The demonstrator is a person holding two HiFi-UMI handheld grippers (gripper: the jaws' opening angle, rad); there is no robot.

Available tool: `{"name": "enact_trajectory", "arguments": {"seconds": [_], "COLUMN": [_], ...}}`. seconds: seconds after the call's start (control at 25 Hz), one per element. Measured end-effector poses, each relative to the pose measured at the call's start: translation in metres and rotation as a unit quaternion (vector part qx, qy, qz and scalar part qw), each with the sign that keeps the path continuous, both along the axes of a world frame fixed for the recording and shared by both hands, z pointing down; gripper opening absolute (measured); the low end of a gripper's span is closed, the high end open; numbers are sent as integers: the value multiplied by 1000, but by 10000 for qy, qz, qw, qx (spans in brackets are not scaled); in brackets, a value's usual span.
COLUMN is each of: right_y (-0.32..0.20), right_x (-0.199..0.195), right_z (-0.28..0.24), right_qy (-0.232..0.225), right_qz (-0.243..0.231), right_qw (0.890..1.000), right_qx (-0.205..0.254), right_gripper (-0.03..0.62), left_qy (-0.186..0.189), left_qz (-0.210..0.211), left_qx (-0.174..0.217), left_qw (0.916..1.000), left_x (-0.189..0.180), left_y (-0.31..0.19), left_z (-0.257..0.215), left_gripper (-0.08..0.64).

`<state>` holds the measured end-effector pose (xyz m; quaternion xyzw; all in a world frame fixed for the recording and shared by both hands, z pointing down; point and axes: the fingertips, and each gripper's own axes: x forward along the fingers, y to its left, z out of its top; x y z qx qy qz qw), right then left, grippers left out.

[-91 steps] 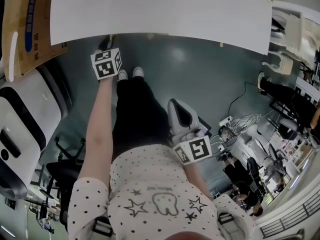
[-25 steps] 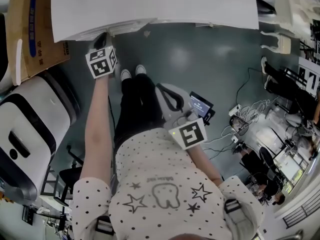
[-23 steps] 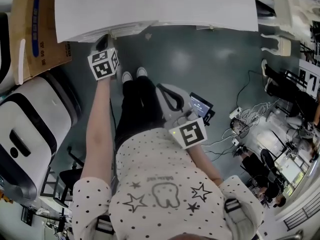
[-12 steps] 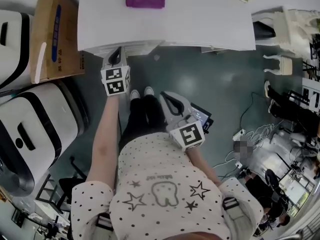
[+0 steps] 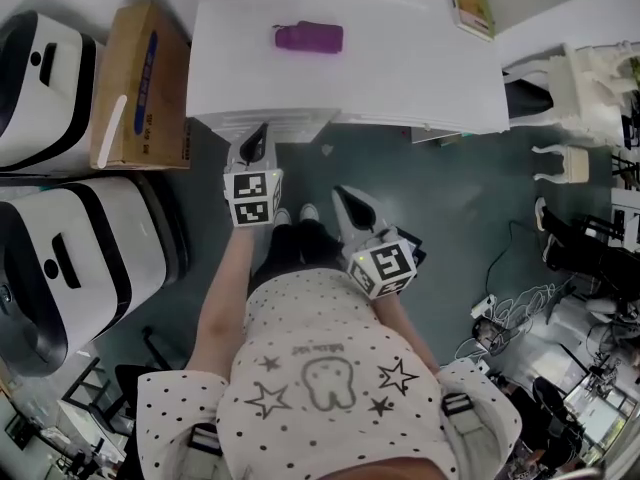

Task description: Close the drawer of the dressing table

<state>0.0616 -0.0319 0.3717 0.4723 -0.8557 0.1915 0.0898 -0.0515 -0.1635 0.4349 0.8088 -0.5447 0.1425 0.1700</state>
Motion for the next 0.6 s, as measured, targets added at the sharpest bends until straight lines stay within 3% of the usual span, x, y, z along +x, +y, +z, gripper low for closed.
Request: {"name": "enact_trajectory", "arguments": {"seconds": [0.36, 0.6], "right_y": [1, -4], "right_x": [-7, -9], "right_z": [-14, -22], "right_qy": [165, 193], "right_qz": [-280, -323], "right_qw": [9990, 9983], "right_qx": [306, 437], "right_gripper": [-6, -6], "left_qy": [239, 96], "left_qz": [21, 13], "left_qx": [721, 1313], "left_qw": [9971, 9913], "left_x": [5, -3], "left_y": [25, 44], "left_z": [-74, -115], "left_gripper": [-5, -5]}}
